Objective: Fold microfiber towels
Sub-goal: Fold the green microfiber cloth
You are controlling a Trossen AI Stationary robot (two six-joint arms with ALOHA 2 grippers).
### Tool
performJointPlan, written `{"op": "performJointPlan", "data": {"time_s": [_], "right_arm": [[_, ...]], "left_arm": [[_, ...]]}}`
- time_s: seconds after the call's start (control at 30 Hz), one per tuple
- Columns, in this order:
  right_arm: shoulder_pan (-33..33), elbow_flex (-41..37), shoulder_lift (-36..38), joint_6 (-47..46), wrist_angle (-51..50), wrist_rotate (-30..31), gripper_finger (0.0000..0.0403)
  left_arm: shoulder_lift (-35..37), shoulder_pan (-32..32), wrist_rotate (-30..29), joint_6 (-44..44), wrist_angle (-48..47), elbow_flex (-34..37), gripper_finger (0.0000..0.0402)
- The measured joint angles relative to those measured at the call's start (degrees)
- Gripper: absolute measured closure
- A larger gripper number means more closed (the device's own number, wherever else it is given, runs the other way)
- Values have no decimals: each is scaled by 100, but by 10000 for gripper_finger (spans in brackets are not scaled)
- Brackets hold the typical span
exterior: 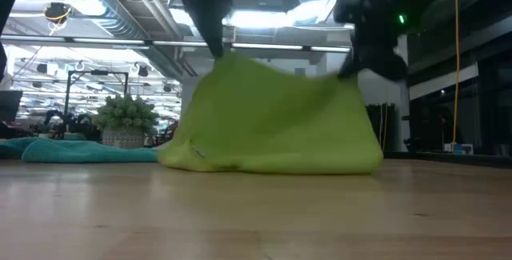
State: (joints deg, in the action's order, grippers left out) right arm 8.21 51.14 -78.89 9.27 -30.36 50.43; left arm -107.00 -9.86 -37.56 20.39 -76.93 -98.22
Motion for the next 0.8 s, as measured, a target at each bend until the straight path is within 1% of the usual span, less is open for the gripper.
{"op": "performJointPlan", "data": {"time_s": [0.1, 0.2, 0.33, 0.47, 0.57, 0.8], "right_arm": [[-2, 731, 1, -7, -1022, 771, 400], [-2, 1404, 2, 4, -1826, 1126, 400], [-2, 2237, 2, 186, -2502, 1144, 400], [-20, 2890, 5, 279, -2813, 1150, 400], [-22, 3094, 10, 250, -2944, 1127, 400], [-67, 3125, 2, 189, -3218, 1097, 400]], "left_arm": [[0, 11, -287, 11, -754, -534, 401], [0, 21, -446, 0, -1314, -1034, 401], [93, 160, -539, -529, -1294, -1385, 401], [217, 405, -842, -580, -1307, -1516, 401], [227, 538, -1227, -461, -1315, -1516, 401], [223, 603, -1455, -595, -1309, -1514, 401]]}}
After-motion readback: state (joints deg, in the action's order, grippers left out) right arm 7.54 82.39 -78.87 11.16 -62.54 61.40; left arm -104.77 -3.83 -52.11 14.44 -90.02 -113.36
